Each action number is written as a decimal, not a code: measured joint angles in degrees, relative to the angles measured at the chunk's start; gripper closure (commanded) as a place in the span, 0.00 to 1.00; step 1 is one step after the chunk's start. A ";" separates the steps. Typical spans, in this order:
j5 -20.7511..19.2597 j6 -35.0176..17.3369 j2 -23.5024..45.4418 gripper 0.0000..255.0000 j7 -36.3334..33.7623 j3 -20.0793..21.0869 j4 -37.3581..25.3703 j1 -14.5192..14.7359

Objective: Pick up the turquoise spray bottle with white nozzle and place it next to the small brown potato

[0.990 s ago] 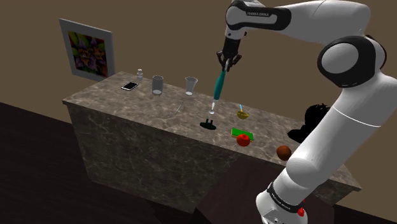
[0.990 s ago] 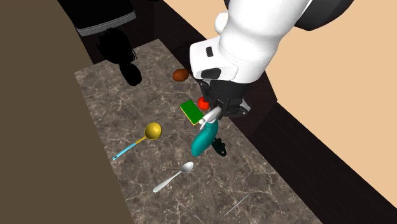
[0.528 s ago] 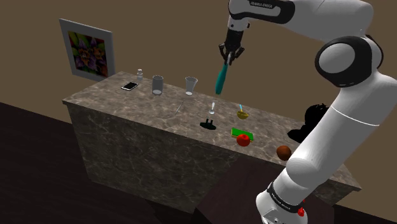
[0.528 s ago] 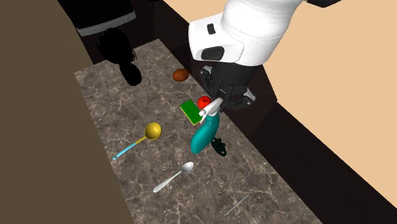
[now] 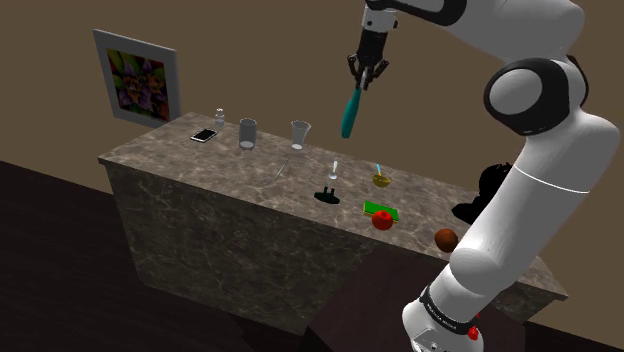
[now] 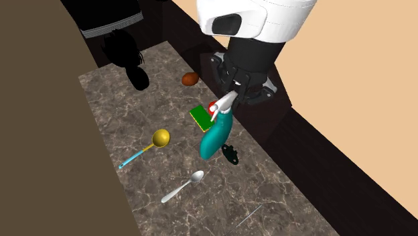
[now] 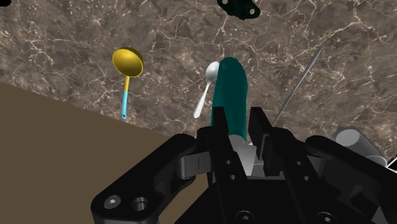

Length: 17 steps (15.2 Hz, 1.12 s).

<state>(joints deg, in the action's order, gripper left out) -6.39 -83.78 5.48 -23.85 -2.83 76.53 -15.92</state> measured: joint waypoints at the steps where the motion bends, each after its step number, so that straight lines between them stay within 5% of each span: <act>1: 0.01 0.82 0.45 1.00 0.03 0.02 -1.28 0.03; 10: 0.07 10.24 5.47 1.00 1.24 -0.10 -15.78 -0.08; 17: -0.49 6.33 -8.28 1.00 5.25 -2.03 1.38 -2.41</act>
<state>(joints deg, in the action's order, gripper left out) -6.88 -77.45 -2.79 -18.60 -4.86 77.91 -18.33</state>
